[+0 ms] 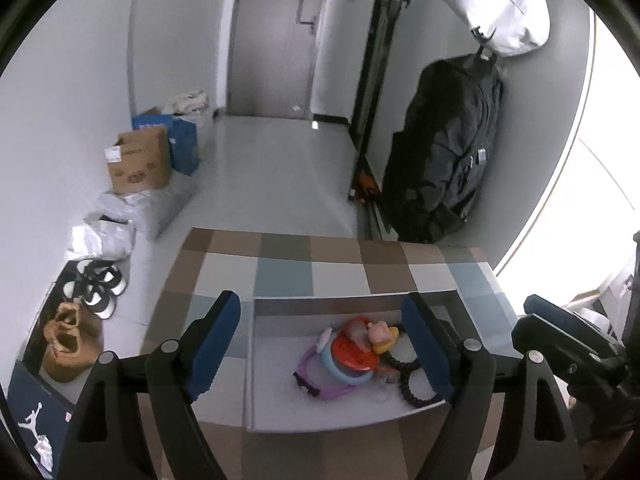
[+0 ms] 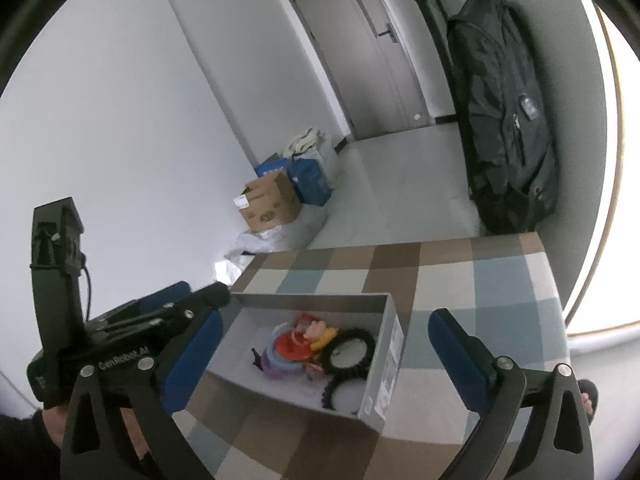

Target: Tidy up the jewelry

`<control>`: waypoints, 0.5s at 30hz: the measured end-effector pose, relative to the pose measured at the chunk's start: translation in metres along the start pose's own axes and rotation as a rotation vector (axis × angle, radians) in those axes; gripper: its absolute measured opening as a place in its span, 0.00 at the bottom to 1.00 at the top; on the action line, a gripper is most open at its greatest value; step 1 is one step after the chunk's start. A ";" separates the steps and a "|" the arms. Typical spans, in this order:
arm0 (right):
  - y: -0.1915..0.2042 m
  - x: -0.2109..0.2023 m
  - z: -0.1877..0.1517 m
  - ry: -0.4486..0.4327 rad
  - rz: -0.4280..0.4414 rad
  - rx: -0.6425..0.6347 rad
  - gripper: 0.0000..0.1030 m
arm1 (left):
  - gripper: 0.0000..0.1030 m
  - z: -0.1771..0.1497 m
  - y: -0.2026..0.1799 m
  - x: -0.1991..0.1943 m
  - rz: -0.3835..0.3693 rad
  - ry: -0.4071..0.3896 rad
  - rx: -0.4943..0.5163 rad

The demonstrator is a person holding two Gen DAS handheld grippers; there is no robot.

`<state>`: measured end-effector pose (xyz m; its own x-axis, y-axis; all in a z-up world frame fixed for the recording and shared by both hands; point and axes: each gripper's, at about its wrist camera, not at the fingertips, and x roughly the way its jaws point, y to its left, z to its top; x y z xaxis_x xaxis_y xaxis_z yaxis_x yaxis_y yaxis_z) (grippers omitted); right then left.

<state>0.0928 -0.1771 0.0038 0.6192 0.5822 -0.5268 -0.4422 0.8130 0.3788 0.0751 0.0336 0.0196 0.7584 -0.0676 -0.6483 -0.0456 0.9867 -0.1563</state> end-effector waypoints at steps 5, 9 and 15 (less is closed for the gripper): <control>0.007 -0.017 -0.008 -0.033 -0.024 -0.030 1.00 | 0.88 -0.003 0.005 -0.020 0.014 -0.042 -0.024; 0.012 -0.026 -0.014 -0.046 -0.032 -0.037 1.00 | 0.88 -0.012 0.007 -0.028 0.036 -0.049 -0.050; 0.020 -0.038 -0.026 -0.063 -0.038 -0.056 1.00 | 0.88 -0.028 0.007 -0.042 0.063 -0.070 -0.049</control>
<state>0.0434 -0.1829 0.0115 0.6752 0.5513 -0.4901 -0.4520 0.8343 0.3158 0.0244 0.0389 0.0252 0.7967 0.0063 -0.6043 -0.1250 0.9801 -0.1546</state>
